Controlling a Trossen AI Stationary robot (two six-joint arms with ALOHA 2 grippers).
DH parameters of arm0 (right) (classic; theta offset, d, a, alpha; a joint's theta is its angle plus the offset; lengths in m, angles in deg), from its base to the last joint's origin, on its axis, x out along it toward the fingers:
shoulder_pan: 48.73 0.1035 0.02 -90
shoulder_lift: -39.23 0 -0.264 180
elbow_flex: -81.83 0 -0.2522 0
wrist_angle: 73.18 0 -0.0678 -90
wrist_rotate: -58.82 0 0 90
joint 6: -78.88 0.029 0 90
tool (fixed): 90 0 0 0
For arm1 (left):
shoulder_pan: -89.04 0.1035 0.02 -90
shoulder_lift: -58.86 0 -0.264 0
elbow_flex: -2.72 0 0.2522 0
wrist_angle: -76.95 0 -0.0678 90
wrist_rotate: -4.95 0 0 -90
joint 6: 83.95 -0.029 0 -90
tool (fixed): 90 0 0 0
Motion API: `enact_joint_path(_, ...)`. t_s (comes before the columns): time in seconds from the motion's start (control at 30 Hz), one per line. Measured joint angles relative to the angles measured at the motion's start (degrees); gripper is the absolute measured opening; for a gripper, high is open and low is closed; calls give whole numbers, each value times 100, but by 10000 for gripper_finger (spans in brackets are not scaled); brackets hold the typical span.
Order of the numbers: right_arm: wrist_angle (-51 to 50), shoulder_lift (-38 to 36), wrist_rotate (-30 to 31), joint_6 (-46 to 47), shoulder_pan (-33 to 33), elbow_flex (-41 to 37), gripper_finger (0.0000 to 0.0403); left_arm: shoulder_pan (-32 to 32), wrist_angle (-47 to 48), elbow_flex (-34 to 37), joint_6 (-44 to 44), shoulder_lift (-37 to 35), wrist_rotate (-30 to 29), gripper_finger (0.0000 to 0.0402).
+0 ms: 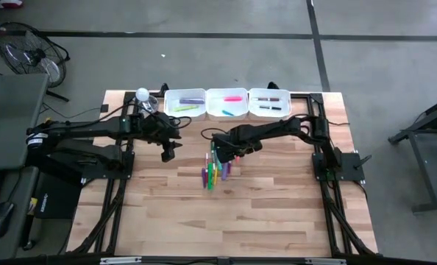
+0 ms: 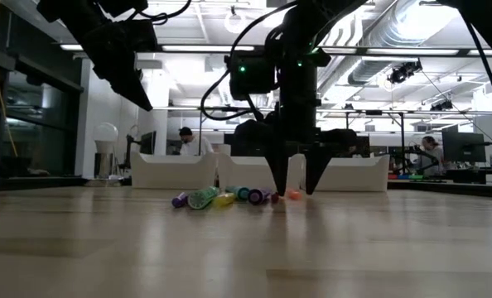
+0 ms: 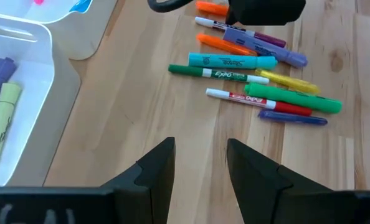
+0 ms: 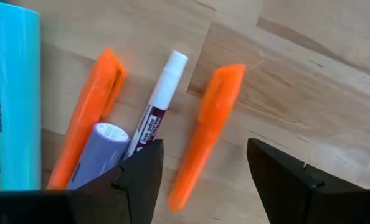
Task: Pick & Place Markers
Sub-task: Put the right orange pen into the middle white bin
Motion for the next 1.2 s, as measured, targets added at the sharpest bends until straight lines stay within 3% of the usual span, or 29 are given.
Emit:
enact_joint_path(0.27,1111,-94,-501,390,12,-809,222,0,5,0,0,0,-18,143)
enact_joint_path(0.33,1340,-138,-388,527,50,-1028,222,0,7,0,1,0,-27,143)
enact_joint_path(0.6,1089,-125,57,453,171,-964,218,0,9,0,2,0,-23,143)
enact_joint_path(1.2,951,-101,22,135,270,-896,147,0,192,-2,2,0,-18,143)
